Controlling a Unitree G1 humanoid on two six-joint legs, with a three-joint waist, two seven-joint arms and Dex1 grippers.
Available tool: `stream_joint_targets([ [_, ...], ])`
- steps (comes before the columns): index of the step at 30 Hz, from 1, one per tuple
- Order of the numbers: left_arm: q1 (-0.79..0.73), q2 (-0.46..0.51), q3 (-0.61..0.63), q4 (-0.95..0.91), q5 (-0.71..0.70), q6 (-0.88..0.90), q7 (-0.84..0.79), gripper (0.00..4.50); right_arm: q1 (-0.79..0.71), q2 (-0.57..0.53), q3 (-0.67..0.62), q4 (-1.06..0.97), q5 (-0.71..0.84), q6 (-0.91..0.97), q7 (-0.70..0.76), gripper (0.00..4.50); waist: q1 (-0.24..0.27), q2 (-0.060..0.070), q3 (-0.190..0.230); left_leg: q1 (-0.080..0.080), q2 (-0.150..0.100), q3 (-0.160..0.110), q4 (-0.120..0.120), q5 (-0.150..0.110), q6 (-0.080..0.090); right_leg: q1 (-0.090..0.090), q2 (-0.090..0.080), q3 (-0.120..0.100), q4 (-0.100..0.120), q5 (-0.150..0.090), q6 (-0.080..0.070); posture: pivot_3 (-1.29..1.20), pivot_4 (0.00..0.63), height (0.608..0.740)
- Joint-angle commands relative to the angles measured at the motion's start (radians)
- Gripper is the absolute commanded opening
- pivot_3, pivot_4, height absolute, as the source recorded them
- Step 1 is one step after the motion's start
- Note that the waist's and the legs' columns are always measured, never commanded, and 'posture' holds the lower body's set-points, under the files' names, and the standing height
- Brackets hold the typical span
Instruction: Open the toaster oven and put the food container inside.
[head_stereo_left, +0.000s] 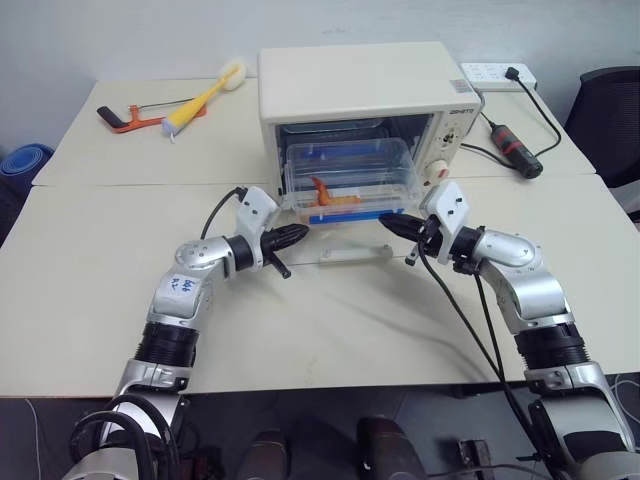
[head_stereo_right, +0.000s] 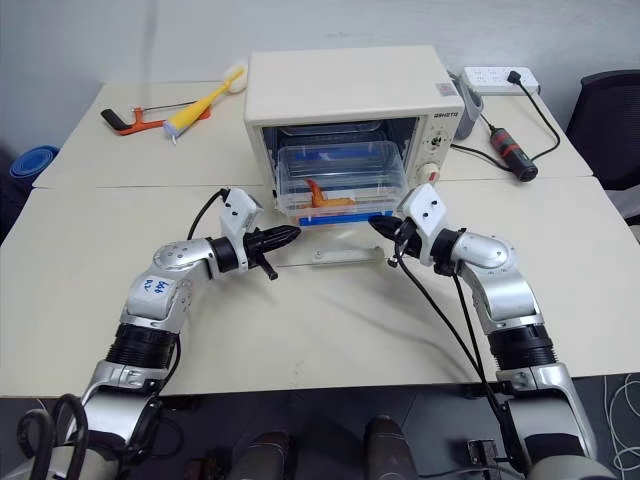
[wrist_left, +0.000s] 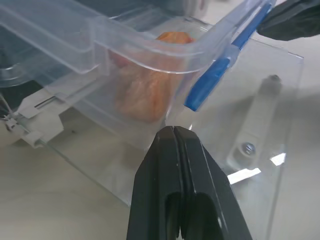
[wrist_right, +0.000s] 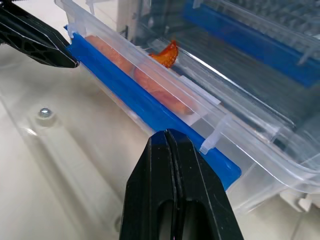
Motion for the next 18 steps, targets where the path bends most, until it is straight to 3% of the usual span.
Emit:
stream_joint_targets([
  [1,-0.061,-0.052,0.063,0.038,-0.005,-0.050,0.090,0.02,-0.112,0.047,-0.029,0.132,-0.029,-0.098,-0.031,0.00,-0.002,0.000,0.000,0.000,0.000,0.000,0.000,0.000,0.000,0.000,0.000,0.000,0.000,0.000,0.000,0.00,0.150,0.740],
  [13,-0.207,-0.162,0.156,0.281,0.007,-0.173,0.289,0.02,-0.395,0.141,-0.052,0.608,-0.113,-0.337,-0.100,0.00,-0.009,0.000,0.000,0.000,-0.001,0.000,0.000,0.000,0.000,-0.001,-0.002,-0.001,0.001,0.000,0.000,0.00,0.150,0.740],
  [18,-0.073,-0.075,0.106,0.078,-0.059,-0.093,0.060,0.02,-0.385,0.109,-0.065,0.584,-0.086,-0.339,-0.013,0.00,-0.025,0.000,0.000,0.000,0.000,0.000,-0.001,0.000,0.000,-0.002,-0.002,-0.001,0.002,0.000,0.000,0.00,0.150,0.740],
])
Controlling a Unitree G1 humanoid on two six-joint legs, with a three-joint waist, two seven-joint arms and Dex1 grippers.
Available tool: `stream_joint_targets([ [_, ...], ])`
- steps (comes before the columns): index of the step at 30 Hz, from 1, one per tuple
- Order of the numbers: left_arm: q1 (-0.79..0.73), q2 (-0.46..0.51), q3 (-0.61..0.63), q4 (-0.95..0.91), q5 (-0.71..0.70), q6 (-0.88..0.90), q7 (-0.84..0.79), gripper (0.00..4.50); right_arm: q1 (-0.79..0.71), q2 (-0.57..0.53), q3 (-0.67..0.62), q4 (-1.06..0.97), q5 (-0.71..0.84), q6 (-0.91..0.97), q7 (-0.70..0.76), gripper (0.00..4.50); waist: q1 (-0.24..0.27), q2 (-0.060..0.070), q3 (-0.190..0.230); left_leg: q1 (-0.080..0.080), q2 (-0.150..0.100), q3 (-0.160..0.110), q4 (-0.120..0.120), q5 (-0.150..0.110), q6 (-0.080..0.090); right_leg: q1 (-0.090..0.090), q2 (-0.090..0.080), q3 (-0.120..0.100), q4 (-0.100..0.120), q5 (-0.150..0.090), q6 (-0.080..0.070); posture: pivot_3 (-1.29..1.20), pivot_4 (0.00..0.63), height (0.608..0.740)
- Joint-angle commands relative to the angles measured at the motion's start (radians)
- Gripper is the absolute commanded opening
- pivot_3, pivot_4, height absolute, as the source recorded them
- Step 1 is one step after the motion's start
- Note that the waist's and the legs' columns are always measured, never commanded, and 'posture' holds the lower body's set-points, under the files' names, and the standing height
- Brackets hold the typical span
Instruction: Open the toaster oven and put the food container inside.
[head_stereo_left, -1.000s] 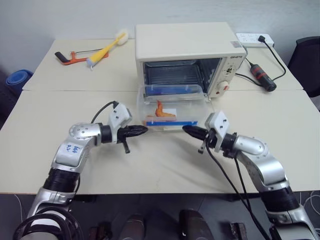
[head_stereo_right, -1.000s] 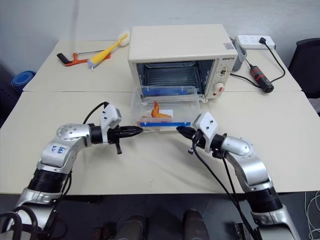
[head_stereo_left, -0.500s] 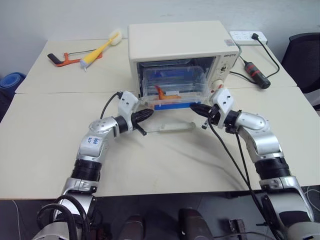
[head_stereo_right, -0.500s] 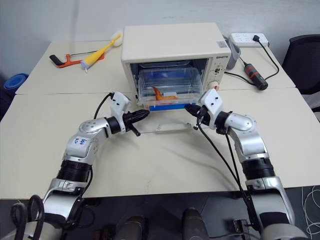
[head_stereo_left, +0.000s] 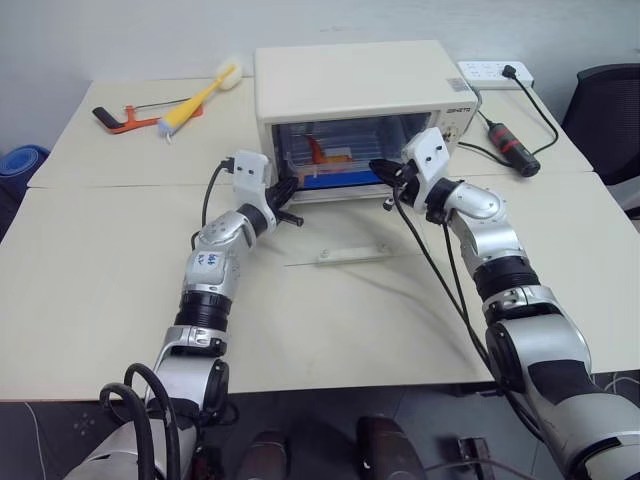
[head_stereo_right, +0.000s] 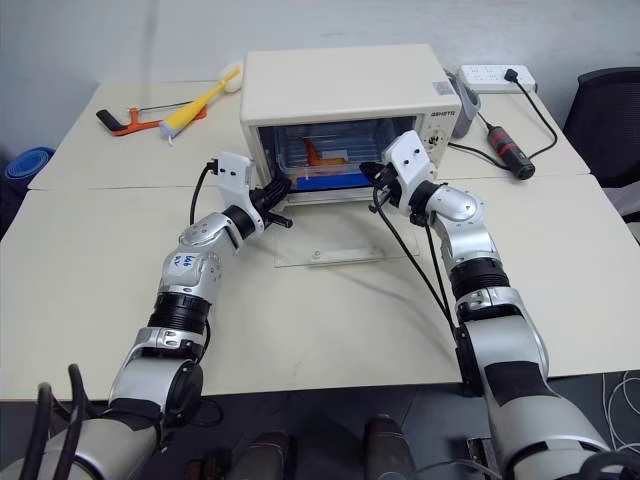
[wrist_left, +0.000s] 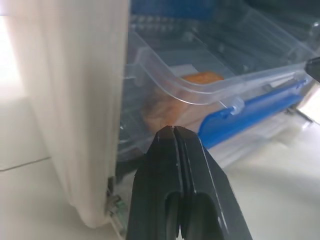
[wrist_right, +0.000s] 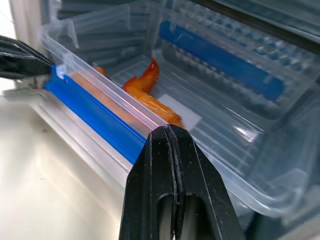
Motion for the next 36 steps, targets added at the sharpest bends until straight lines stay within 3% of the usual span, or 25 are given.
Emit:
stream_joint_targets([
  [1,0.112,0.100,-0.022,-0.215,-0.075,0.069,-0.190,0.02,0.028,-0.049,-0.047,-0.104,0.050,0.011,0.096,0.00,-0.007,0.000,0.000,0.000,0.000,0.000,0.000,0.000,0.000,0.000,0.000,0.000,0.000,0.000,0.000,0.00,0.150,0.740],
  [6,0.269,0.294,0.077,-0.423,-0.165,0.127,-0.326,0.02,0.254,-0.179,-0.110,-0.448,0.186,0.190,0.266,0.00,-0.008,0.000,0.000,0.000,0.001,-0.003,-0.001,0.000,0.000,-0.001,0.000,0.000,-0.001,0.000,0.000,0.00,0.150,0.740],
  [8,0.337,0.382,0.129,-0.469,-0.204,0.123,-0.405,0.40,0.351,-0.254,-0.116,-0.510,0.193,0.219,0.327,0.00,-0.001,0.000,0.000,-0.001,0.001,-0.004,-0.001,0.000,0.000,-0.001,0.000,0.000,-0.002,0.000,0.000,0.00,0.150,0.740],
  [12,0.488,0.561,0.180,-0.525,-0.260,0.088,-0.639,1.52,0.429,-0.352,-0.098,-0.333,0.105,0.107,0.381,0.00,0.001,0.002,0.000,-0.001,-0.001,0.000,-0.003,0.000,0.000,0.001,-0.001,0.001,-0.006,0.000,0.000,0.00,0.150,0.740],
  [16,0.576,0.607,0.208,-0.555,-0.330,0.031,-0.800,2.75,0.411,-0.335,-0.072,-0.141,0.058,-0.022,0.451,0.00,0.002,0.003,0.001,0.001,-0.001,0.000,-0.004,0.000,0.000,0.003,-0.002,0.000,-0.007,0.000,0.000,0.00,0.150,0.740],
  [22,0.584,0.590,0.248,-0.591,-0.414,0.125,-0.733,4.48,0.357,-0.238,-0.071,-0.011,0.055,-0.166,0.487,0.00,-0.012,0.003,0.001,0.001,0.002,0.001,-0.004,0.000,0.000,0.004,0.001,0.000,-0.006,0.000,0.000,0.00,0.150,0.740],
  [36,0.571,0.498,0.283,-0.564,-0.422,0.132,-0.573,4.48,0.198,-0.106,-0.219,-0.096,0.235,-0.072,0.461,0.00,-0.031,0.003,0.001,0.002,0.003,0.001,-0.002,0.000,0.000,0.003,0.002,0.000,-0.006,0.000,0.000,0.00,0.150,0.740],
])
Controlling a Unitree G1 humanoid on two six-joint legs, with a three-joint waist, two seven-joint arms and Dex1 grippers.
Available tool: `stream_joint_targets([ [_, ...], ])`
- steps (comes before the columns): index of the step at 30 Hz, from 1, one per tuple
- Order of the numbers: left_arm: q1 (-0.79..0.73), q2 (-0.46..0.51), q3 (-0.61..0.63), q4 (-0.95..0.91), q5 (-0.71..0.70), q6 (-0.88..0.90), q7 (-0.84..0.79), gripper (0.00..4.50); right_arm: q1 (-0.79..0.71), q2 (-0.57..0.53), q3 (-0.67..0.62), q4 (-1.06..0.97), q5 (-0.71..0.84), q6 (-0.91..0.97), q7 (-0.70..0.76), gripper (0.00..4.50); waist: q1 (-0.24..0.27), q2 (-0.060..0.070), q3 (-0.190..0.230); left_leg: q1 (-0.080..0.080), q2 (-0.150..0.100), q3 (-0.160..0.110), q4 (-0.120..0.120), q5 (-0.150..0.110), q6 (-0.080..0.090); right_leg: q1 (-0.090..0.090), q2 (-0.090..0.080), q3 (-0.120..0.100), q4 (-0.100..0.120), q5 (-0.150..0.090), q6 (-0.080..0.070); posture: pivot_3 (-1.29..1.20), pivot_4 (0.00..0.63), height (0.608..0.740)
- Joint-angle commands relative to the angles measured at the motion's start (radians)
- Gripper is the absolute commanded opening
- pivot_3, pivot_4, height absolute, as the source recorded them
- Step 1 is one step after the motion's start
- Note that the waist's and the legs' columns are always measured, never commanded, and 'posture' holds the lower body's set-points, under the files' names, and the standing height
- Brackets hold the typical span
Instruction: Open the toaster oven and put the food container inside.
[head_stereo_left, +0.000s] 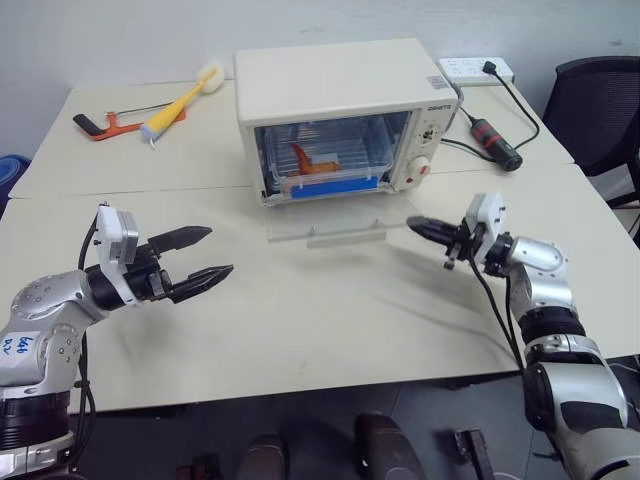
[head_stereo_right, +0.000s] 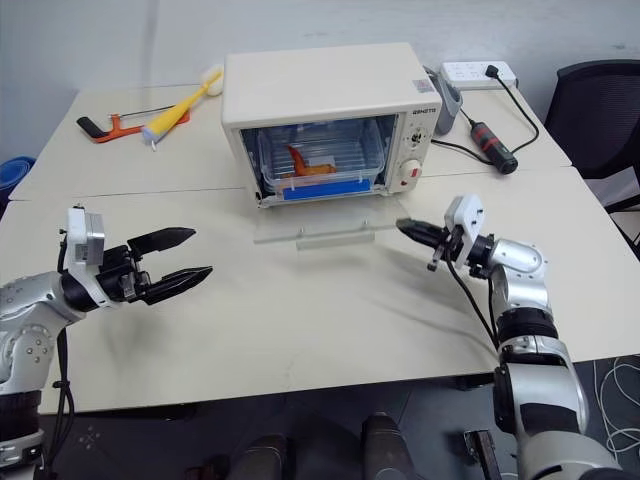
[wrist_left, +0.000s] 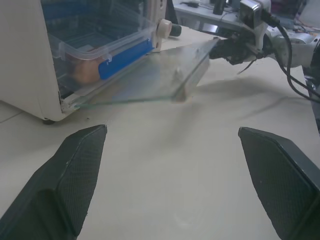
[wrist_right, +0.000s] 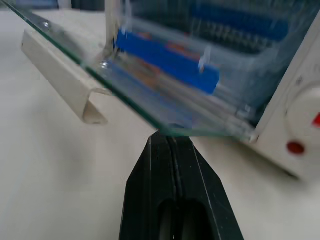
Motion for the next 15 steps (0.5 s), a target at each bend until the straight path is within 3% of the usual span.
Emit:
stream_joint_targets([
  [1,-0.005,-0.006,0.032,-0.016,-0.030,0.003,0.028,4.48,-0.051,0.016,-0.045,-0.039,0.047,0.029,-0.029,0.00,0.000,0.000,0.000,0.000,0.000,0.000,0.000,0.000,0.000,0.000,0.000,0.000,0.000,0.000,0.000,0.00,0.150,0.740],
  [7,-0.028,-0.022,0.019,0.030,0.066,-0.130,0.060,4.48,-0.163,0.076,-0.105,-0.008,0.093,0.061,-0.127,0.00,0.000,0.000,0.000,0.000,-0.001,0.000,0.000,0.000,0.000,0.000,-0.001,0.000,0.000,0.000,0.000,0.00,0.150,0.740],
  [12,0.019,-0.012,0.024,0.017,0.068,-0.168,0.020,4.48,-0.105,0.025,-0.084,-0.133,0.125,0.185,-0.004,0.00,0.003,0.000,0.000,0.000,-0.002,-0.002,0.000,0.000,0.000,0.000,-0.002,-0.001,0.000,0.000,0.000,0.00,0.150,0.740],
  [15,0.104,0.025,0.040,0.025,0.083,-0.190,-0.030,4.50,0.015,-0.043,-0.060,-0.335,0.156,0.297,0.074,0.57,0.004,0.000,0.000,-0.001,-0.002,-0.002,-0.002,0.000,0.000,-0.001,-0.003,-0.001,0.000,0.000,0.000,0.00,0.150,0.740],
])
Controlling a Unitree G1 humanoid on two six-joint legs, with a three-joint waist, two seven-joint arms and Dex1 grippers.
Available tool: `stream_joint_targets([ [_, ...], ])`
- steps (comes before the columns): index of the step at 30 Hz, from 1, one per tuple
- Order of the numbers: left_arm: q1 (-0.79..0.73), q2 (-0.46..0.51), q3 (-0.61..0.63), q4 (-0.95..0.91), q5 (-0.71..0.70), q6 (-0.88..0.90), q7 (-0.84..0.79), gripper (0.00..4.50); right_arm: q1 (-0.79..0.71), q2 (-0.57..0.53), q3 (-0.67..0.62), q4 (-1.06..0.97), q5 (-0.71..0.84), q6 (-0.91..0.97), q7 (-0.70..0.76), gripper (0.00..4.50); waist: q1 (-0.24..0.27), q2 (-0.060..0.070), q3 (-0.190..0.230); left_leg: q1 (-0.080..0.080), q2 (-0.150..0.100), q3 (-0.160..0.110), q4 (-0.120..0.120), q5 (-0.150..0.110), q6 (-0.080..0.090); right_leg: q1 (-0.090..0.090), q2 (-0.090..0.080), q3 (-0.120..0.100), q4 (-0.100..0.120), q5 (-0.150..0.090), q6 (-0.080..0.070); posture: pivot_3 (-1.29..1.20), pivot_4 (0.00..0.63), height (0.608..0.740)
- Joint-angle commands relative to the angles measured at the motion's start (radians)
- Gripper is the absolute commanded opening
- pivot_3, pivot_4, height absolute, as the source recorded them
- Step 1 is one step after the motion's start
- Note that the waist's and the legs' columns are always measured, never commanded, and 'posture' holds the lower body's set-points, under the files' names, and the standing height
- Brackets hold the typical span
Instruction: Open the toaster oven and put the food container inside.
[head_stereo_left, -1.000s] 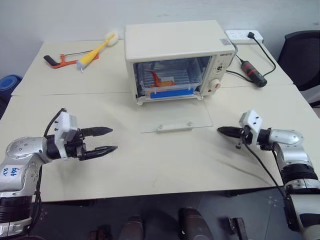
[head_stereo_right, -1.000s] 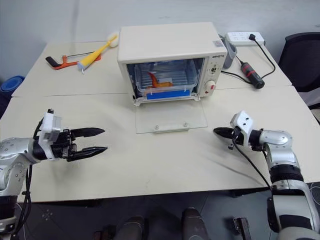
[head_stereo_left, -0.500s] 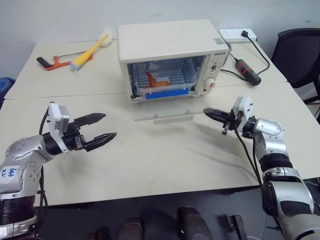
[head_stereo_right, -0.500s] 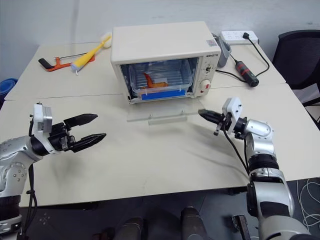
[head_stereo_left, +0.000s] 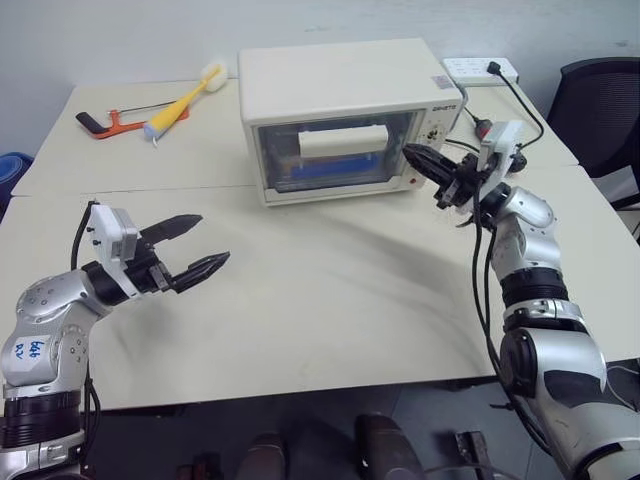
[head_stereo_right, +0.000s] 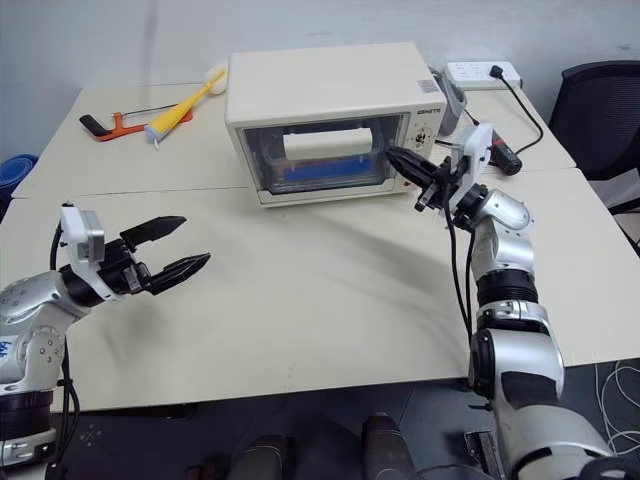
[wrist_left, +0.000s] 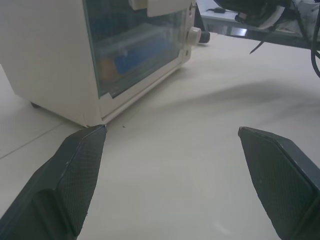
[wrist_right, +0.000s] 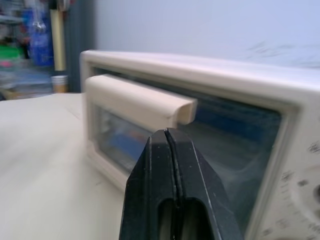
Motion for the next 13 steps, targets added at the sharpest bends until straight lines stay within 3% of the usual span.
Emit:
stream_joint_targets([
  [1,0.093,0.049,0.038,-0.009,0.026,-0.059,-0.065,4.50,0.127,-0.097,0.023,-0.240,0.038,0.078,0.114,0.91,0.000,0.000,0.000,0.000,0.000,0.000,-0.001,0.000,0.000,0.000,0.000,0.000,0.000,0.000,0.000,0.00,0.150,0.740],
  [6,0.200,0.072,0.047,0.001,0.089,-0.182,-0.107,4.50,0.356,-0.192,0.062,-0.441,0.023,0.007,0.238,2.56,0.010,0.000,0.000,0.000,0.000,0.001,-0.003,0.000,0.000,0.000,0.000,0.000,-0.001,0.000,0.000,0.00,0.150,0.740],
  [11,0.245,0.044,0.044,-0.011,0.151,-0.270,-0.046,4.50,0.538,-0.221,0.065,-0.502,0.034,-0.059,0.295,4.33,0.033,0.000,0.000,0.001,0.000,0.003,-0.001,0.000,0.001,0.001,0.000,0.001,-0.001,0.000,0.000,0.00,0.150,0.740],
  [13,0.267,0.045,0.038,-0.026,0.159,-0.270,-0.040,4.50,0.571,-0.222,0.073,-0.510,0.029,-0.082,0.303,4.47,0.038,0.000,0.000,0.001,-0.001,0.003,0.001,0.000,0.001,0.002,-0.001,0.001,-0.001,0.000,0.001,0.00,0.150,0.740],
])
